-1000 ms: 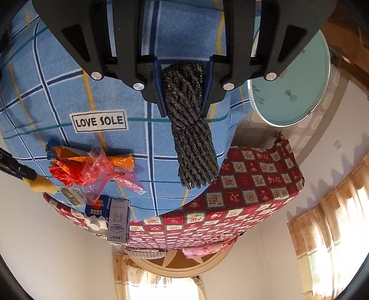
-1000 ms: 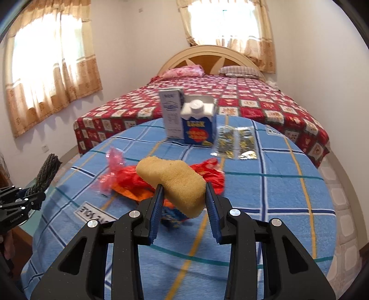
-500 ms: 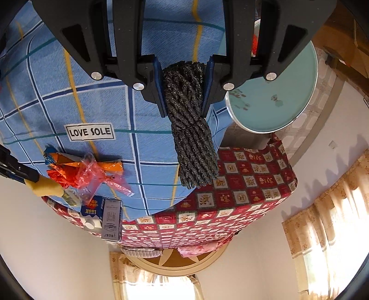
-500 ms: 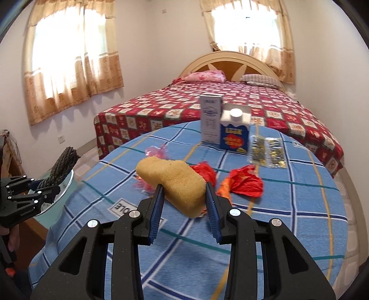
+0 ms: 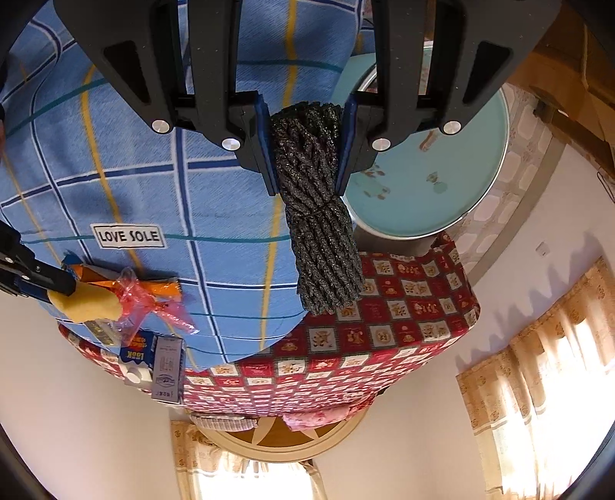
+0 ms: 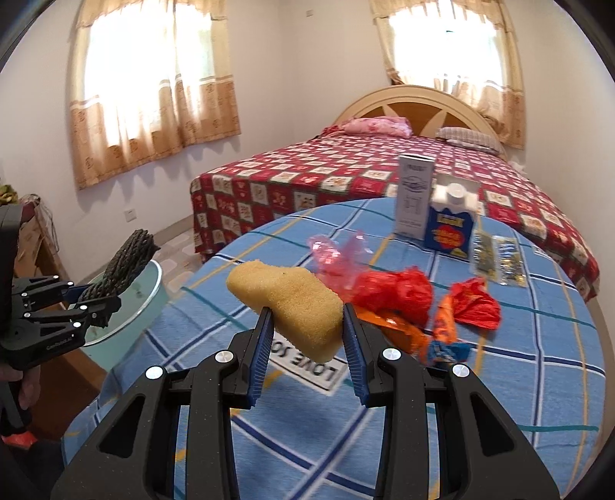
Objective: Collect trash
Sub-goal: 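Carry the black rope and yellow sponge over the blue bin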
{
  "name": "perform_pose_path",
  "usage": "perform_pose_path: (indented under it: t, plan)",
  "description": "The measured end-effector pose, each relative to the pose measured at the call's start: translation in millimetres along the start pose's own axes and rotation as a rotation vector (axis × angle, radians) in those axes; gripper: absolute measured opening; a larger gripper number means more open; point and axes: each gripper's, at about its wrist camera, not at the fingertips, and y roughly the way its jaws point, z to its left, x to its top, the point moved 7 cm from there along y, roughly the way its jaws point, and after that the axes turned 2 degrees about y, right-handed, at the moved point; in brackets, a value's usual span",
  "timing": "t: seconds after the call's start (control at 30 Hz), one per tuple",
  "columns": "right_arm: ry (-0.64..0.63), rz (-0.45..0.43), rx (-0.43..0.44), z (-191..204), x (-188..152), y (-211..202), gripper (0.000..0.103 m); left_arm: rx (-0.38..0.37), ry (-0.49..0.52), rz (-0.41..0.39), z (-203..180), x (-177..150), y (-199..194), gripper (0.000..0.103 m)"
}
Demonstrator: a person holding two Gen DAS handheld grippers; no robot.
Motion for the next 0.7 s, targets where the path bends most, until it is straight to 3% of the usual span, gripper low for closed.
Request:
perform_pose_path:
  t: [0.7]
  plan:
    - [-0.115,0.037,0.11,75,20,42,0.036,0.088,-0.07,0.024,63,-30,-16,0.029]
